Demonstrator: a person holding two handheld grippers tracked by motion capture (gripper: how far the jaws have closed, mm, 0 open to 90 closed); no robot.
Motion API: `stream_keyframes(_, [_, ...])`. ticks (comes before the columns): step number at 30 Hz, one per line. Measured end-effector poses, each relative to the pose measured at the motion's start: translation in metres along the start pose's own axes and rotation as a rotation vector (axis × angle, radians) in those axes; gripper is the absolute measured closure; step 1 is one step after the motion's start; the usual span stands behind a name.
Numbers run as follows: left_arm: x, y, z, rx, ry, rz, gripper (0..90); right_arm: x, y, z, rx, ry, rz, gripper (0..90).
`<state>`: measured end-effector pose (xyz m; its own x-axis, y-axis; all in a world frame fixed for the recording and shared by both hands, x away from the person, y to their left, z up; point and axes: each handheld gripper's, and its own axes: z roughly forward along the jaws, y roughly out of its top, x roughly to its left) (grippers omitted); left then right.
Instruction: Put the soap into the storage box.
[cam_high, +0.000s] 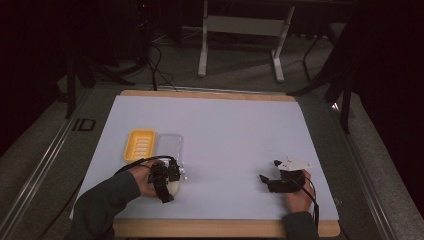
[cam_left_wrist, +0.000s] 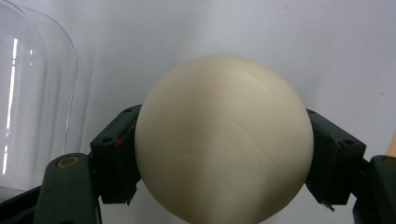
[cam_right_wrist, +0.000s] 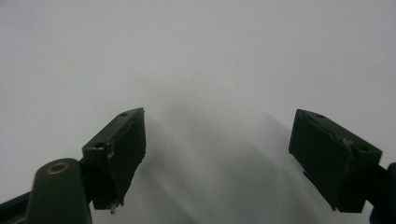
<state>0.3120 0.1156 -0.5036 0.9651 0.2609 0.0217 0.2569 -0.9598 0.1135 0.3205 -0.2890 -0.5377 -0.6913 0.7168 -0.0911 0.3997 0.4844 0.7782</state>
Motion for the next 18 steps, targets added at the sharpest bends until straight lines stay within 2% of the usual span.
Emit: stream_keyframes(18, [0.0035,0.0011,-0.0042,0.031,-0.005,-0.003,25.0,0.0002,0.0001,0.0002,0.001,-0.001,-0.002,18.6])
